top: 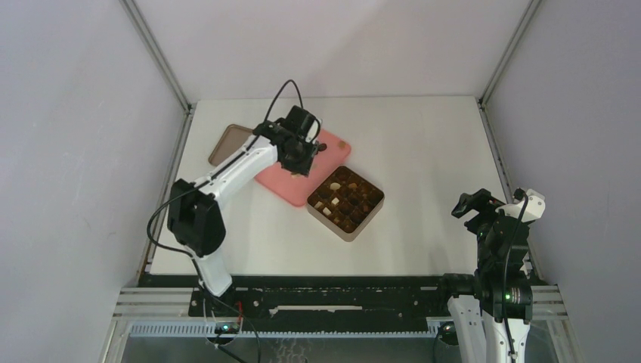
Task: Pack the chocolate
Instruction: Place the fake chocolate in the packing box, then pick up the fake chocolate from the plate, then place the fake chocolate in the packing box.
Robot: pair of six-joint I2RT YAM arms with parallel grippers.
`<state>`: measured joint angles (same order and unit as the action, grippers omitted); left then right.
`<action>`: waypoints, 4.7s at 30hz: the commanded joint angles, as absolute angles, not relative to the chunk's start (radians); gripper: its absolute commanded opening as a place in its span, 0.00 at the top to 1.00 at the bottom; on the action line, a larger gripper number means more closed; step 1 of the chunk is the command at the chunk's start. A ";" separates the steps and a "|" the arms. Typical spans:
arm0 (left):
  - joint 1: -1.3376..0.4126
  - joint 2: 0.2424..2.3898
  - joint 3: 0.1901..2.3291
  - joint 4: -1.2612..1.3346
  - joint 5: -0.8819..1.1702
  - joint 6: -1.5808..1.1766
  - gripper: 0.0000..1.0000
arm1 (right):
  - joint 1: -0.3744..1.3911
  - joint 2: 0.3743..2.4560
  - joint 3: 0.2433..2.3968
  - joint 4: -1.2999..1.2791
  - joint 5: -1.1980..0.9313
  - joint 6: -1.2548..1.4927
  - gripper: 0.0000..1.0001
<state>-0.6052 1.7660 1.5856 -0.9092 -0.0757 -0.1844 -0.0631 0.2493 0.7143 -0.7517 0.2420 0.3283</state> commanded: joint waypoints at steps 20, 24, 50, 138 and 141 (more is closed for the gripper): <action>-0.417 2.227 2.049 -0.943 -0.028 -0.208 0.59 | -0.059 0.245 0.709 -0.716 0.255 0.328 0.08; -0.417 2.252 2.060 -0.942 -0.029 -0.213 0.59 | -0.058 0.245 0.709 -0.718 0.256 0.329 0.08; -0.413 2.205 2.057 -0.970 -0.055 -0.197 0.94 | -0.055 0.245 0.709 -0.718 0.252 0.331 0.08; -0.980 1.805 1.586 -1.097 0.149 -0.125 0.71 | -0.044 0.221 0.709 -0.722 0.233 0.328 0.07; -0.980 1.804 1.585 -1.099 0.146 -0.123 0.69 | -0.044 0.221 0.709 -0.722 0.233 0.327 0.07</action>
